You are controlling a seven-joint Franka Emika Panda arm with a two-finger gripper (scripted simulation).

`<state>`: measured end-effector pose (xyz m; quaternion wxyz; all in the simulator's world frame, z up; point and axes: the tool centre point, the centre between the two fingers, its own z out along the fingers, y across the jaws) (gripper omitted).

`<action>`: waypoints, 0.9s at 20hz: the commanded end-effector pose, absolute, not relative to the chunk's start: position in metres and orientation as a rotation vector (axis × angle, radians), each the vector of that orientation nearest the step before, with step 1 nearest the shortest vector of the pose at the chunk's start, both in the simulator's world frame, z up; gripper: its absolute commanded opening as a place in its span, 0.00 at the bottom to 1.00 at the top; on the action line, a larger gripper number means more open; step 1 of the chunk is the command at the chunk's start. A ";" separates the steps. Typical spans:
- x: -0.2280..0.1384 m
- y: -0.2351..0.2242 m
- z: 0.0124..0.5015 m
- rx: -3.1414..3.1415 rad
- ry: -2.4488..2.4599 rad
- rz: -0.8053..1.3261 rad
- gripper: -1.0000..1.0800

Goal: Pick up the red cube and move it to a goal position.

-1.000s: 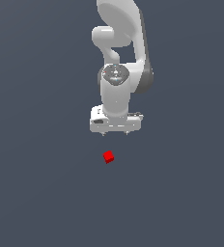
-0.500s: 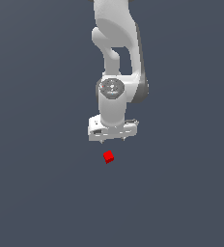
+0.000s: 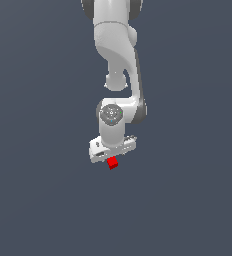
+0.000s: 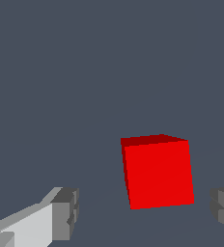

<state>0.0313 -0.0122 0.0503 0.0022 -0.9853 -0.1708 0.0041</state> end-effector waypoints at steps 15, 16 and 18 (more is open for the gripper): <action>0.048 -0.017 0.020 -3.064 -0.692 0.000 0.00; 0.048 -0.017 0.020 -3.064 -0.692 0.000 0.00; 0.048 -0.017 0.020 -3.064 -0.692 0.000 0.00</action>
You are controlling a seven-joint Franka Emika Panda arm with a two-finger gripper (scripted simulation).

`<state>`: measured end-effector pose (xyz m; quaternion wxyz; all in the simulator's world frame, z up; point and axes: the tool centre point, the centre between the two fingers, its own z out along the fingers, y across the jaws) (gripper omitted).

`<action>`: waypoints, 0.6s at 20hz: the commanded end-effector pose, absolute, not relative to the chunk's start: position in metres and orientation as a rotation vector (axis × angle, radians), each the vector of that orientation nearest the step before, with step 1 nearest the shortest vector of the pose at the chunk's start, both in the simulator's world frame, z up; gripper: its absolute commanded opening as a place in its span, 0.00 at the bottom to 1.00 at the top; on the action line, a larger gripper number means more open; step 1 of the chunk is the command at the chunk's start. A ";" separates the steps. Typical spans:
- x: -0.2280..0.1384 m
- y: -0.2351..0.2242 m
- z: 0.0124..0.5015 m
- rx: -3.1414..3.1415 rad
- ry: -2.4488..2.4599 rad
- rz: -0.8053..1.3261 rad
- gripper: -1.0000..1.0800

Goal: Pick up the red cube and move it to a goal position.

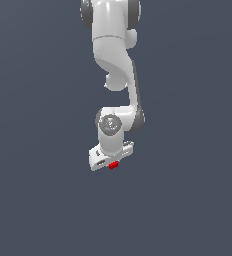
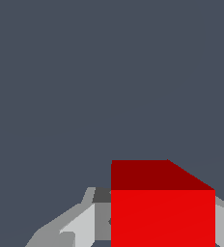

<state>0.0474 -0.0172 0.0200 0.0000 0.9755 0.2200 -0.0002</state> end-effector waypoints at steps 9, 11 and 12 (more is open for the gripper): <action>0.047 -0.017 0.028 3.065 0.692 0.000 0.00; 0.047 -0.017 0.035 3.065 0.692 0.000 0.00; 0.047 -0.016 0.039 3.065 0.692 0.000 0.00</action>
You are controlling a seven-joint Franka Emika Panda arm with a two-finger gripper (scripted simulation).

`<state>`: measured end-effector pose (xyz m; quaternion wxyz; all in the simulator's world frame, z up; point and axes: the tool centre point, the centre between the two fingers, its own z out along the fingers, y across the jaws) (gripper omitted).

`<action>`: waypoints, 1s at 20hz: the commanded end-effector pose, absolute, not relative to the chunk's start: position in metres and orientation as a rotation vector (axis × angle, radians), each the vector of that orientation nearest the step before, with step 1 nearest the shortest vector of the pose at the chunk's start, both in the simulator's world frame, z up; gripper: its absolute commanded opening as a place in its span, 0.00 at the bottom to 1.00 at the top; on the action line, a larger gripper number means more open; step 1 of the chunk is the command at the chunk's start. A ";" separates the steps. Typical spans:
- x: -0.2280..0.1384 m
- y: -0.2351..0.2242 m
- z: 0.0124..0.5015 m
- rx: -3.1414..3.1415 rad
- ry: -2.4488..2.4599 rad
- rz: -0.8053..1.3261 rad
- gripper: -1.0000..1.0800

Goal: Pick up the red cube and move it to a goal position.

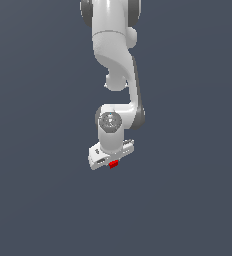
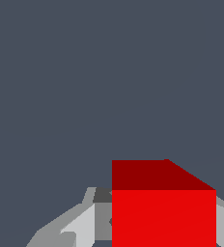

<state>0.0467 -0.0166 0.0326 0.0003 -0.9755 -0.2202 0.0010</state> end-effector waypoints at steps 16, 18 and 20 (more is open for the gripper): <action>0.048 -0.011 0.194 -3.064 -0.694 0.000 0.00; 0.048 -0.010 0.218 -3.064 -0.694 0.000 0.00; 0.049 -0.009 0.242 -3.064 -0.694 0.000 0.00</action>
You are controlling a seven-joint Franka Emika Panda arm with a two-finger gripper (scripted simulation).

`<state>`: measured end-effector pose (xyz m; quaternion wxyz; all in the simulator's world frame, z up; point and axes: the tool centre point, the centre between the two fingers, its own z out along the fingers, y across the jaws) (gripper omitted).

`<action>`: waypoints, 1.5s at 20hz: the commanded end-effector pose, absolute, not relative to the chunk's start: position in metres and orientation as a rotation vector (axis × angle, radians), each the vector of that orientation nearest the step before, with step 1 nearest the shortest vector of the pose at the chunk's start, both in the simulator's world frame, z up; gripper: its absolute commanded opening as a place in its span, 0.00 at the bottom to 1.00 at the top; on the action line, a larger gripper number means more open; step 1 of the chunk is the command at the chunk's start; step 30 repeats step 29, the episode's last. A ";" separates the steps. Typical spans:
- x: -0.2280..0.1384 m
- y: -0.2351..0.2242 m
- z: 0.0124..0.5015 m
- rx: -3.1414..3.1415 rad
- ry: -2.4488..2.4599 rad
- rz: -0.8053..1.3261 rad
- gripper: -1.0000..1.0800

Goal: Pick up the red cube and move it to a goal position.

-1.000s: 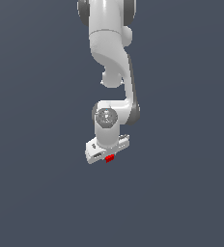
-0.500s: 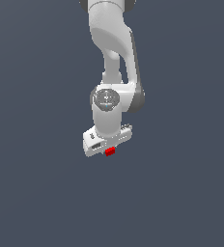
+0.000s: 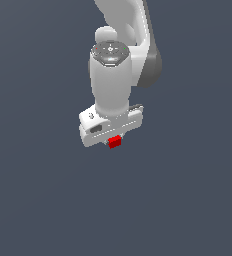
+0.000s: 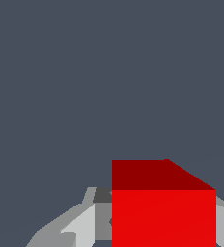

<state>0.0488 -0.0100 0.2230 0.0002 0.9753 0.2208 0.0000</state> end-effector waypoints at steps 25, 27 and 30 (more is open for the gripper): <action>0.059 -0.004 0.419 3.065 0.693 0.000 0.00; 0.059 -0.004 0.420 3.065 0.693 0.000 0.00; 0.059 -0.004 0.421 3.065 0.693 0.000 0.00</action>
